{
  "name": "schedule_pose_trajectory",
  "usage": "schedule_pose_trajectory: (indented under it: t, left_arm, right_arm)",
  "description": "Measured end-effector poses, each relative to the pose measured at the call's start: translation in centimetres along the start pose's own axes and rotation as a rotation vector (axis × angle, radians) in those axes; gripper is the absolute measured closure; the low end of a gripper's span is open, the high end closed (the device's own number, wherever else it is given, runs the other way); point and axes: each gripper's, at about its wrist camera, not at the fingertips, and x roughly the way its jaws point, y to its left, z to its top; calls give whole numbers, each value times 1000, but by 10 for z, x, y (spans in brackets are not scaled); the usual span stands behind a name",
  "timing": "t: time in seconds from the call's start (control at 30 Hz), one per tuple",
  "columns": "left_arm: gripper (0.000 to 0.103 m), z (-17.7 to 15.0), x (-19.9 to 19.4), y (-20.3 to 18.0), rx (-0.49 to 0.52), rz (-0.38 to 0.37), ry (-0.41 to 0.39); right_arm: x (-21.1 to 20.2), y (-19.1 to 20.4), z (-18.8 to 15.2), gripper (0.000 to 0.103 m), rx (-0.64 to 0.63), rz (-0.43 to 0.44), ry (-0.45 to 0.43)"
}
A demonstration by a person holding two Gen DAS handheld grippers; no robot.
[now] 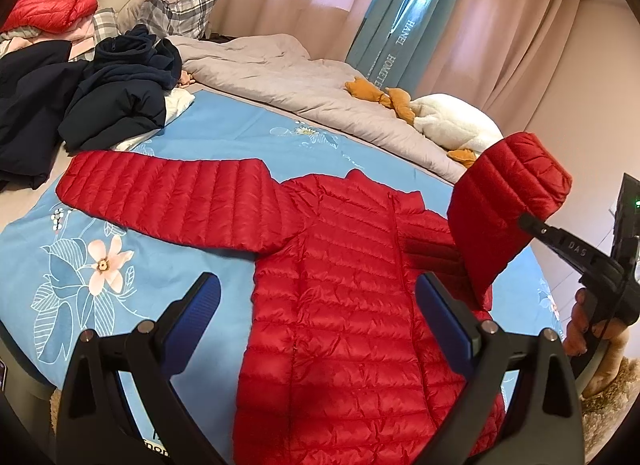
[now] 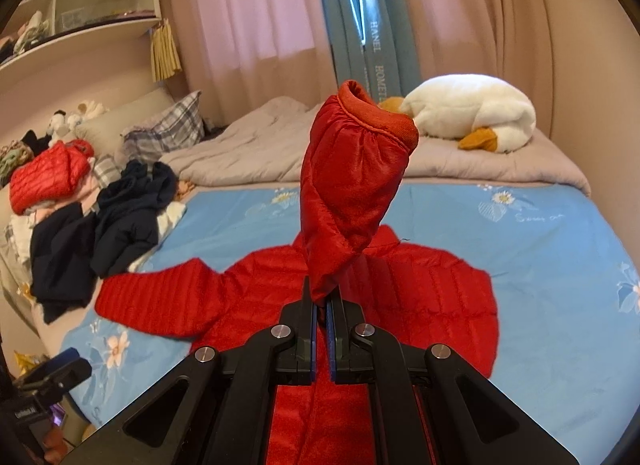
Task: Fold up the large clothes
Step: 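Lift the sleeve cuff with the right tool and carry it over the jacket body, then lower the sleeve onto the jacket front and open the right tool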
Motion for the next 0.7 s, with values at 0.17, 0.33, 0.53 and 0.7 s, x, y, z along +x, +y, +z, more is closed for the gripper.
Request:
schedule_pose_trajectory:
  t: [0.17, 0.33, 0.53, 0.7]
  left_arm:
    - [5, -1, 2, 3, -3, 4, 7]
    - [5, -1, 2, 6, -13, 12, 8]
    - [5, -2, 4, 7, -14, 13, 15]
    - [5, -3, 4, 10, -14, 18, 17]
  right_arm:
    - [10, 3, -7, 98, 8, 14, 33]
    - [18, 8, -13, 98, 3, 34, 65]
    - [28, 15, -23, 98, 12, 65, 101]
    - [38, 21, -32, 98, 9, 75, 140]
